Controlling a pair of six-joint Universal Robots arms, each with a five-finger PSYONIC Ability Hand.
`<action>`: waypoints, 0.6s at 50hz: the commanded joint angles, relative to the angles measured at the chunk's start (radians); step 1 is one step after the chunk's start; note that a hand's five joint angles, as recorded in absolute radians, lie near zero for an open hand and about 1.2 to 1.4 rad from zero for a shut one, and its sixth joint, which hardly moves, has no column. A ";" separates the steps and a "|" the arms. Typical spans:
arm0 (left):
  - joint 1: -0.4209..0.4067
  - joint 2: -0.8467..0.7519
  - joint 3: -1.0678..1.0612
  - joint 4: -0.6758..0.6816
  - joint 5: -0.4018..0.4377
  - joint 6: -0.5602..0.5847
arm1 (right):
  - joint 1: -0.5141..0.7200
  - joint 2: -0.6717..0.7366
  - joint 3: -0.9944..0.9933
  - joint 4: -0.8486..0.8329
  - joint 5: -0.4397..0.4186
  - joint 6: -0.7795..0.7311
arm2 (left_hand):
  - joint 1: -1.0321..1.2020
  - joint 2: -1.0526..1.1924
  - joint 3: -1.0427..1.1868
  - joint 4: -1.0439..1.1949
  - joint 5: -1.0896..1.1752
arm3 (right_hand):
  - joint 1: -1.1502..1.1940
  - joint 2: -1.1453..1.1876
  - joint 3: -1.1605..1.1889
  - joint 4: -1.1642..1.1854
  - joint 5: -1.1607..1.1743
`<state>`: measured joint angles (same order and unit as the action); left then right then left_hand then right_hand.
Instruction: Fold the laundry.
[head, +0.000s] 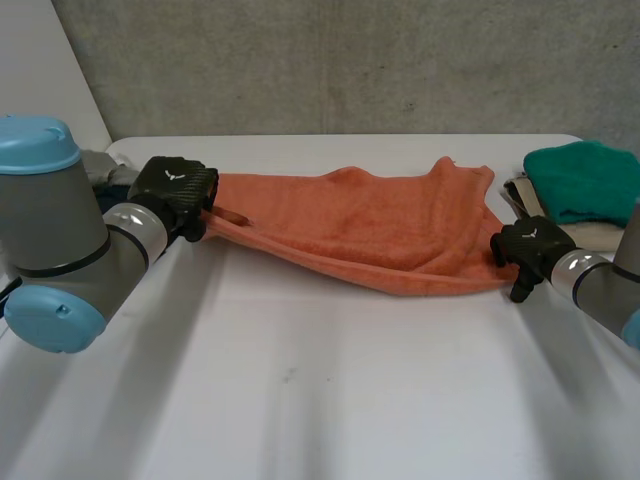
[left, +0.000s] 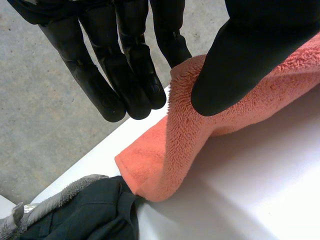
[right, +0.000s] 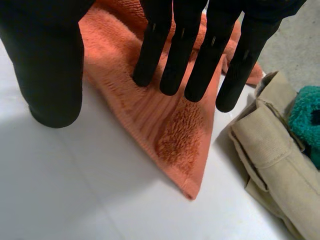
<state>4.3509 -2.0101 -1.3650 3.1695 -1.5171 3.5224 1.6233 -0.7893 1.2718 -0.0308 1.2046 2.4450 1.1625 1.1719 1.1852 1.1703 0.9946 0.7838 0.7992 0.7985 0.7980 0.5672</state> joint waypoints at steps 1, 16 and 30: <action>0.003 0.002 -0.002 0.000 0.000 -0.002 | 0.009 0.019 -0.037 -0.020 0.000 0.012 | 0.167 0.157 0.144 0.159 0.160 | 0.154 0.139 0.139 0.140 0.196; 0.012 0.005 0.000 -0.009 -0.002 -0.005 | 0.026 0.094 -0.172 -0.067 0.001 0.061 | 0.167 0.157 0.144 0.159 0.160 | 0.449 0.434 0.435 0.435 0.491; 0.013 0.086 -0.043 -0.268 -0.029 -0.013 | -0.072 -0.195 0.003 0.421 0.006 0.008 | 0.199 0.190 0.176 0.191 0.192 | 0.612 0.597 0.598 0.598 0.655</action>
<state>4.3629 -1.9759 -1.3749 3.0809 -1.5260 3.5098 1.6209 -0.8072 1.1522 0.0351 1.2075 2.5659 1.1626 1.1777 1.1875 1.1867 0.9983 1.1386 1.1799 1.1853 1.1943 0.9915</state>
